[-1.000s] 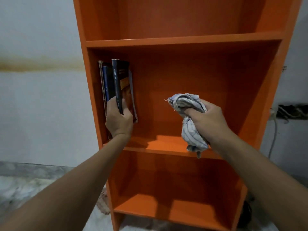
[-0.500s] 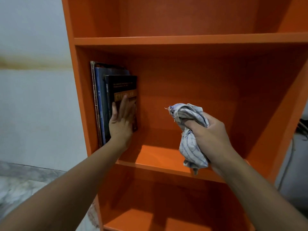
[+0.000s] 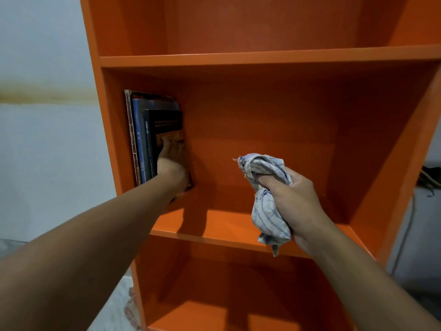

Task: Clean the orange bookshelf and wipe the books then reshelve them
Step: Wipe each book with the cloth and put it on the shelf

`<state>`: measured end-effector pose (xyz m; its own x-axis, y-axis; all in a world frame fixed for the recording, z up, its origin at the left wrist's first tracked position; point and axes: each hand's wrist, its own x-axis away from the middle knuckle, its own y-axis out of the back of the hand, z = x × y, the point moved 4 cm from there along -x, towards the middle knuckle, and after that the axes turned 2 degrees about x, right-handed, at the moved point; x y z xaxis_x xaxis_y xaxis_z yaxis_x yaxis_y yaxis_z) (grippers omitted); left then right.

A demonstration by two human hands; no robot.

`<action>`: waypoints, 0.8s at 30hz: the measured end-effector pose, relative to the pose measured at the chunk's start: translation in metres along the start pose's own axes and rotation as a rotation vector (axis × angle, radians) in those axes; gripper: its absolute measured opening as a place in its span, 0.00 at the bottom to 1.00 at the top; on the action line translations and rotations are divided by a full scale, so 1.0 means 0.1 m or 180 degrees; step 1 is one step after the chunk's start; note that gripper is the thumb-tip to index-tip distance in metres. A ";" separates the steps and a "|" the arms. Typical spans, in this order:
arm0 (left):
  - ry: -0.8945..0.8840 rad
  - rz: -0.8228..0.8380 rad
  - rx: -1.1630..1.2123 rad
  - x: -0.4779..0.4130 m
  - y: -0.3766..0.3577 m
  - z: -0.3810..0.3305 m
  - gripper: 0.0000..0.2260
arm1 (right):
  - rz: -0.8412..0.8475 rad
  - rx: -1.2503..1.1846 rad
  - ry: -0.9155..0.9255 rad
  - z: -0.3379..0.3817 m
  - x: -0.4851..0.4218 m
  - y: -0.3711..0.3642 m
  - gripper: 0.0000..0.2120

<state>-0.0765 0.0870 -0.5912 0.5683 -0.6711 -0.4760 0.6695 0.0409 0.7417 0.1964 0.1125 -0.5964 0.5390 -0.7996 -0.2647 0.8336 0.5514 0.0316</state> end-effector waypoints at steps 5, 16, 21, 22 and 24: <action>-0.0426 -0.0154 0.0920 0.15 0.34 0.11 0.15 | -0.0056 -0.0198 -0.0181 -0.09 0.18 0.08 0.03; -0.0772 0.0571 0.3899 2.01 0.53 -0.56 0.10 | -0.0275 -0.0591 -0.0840 -1.20 1.40 0.37 0.07; -0.0421 0.2079 0.4962 3.14 -0.13 -1.31 0.09 | -0.0602 -0.0346 -0.1656 -2.39 2.14 0.56 0.09; -0.0379 0.2388 0.4938 3.40 -0.33 -1.47 0.08 | -0.0732 -0.0275 -0.1796 -2.62 2.30 0.59 0.09; -0.0280 0.2964 0.4655 3.89 -0.75 -1.75 0.07 | -0.0946 0.0098 -0.1884 -2.95 2.55 0.63 0.09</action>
<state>0.1785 -0.0474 -0.9146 0.4217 -0.8511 0.3127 -0.8194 -0.2100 0.5334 0.3506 0.0139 -0.9466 0.2535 -0.9172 0.3075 0.9554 0.2871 0.0687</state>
